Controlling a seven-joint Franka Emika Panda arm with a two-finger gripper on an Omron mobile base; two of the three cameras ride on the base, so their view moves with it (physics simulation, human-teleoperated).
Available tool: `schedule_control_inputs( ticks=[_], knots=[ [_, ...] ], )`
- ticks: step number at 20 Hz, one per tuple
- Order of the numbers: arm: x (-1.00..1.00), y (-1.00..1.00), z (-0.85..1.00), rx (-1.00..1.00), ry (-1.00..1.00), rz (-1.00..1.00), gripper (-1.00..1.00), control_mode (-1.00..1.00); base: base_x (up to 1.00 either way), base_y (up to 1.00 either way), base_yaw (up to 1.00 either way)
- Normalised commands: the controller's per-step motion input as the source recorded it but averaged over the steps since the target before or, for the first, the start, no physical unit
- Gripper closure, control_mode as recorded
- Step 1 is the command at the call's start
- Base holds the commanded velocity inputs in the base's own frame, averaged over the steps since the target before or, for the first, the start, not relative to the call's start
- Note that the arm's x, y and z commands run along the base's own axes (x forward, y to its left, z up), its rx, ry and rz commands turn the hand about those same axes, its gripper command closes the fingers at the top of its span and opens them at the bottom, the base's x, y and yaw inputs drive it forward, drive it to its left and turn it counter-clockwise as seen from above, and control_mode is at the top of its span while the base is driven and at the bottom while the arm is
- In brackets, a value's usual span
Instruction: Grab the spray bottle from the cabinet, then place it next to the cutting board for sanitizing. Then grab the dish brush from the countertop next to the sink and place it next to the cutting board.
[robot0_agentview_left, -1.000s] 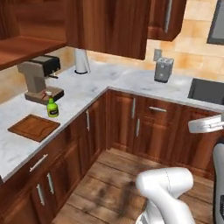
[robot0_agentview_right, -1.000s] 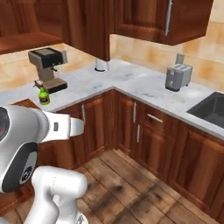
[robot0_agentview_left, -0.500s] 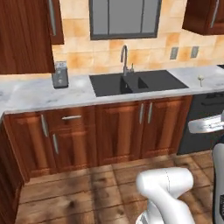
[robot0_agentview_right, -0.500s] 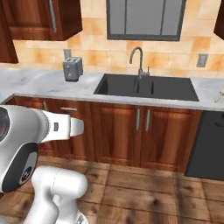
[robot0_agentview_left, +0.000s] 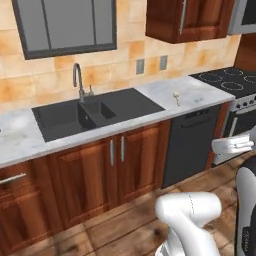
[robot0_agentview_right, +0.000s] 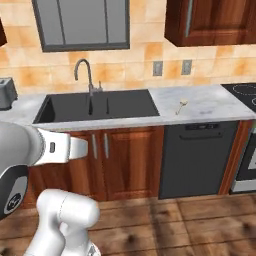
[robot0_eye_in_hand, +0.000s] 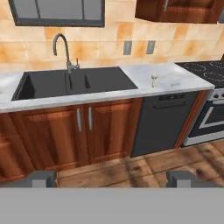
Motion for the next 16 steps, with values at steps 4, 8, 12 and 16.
schedule_control_inputs(
  ticks=[4, 8, 12, 16],
  knots=[
    [0.00, 0.00, 0.00, 0.00, 0.00, 0.00, -1.00, 1.00, 1.00, -1.00, -0.27],
    [0.00, 0.00, 0.00, 0.00, 0.00, 0.00, -1.00, 1.00, 1.00, -0.88, -0.25],
    [0.00, 0.00, 0.00, 0.00, 0.00, 0.00, -1.00, 1.00, 1.00, -0.06, -0.06],
    [0.00, 0.00, 0.00, 0.00, 0.00, 0.00, -1.00, 1.00, 1.00, 0.00, 0.00]
  ],
)
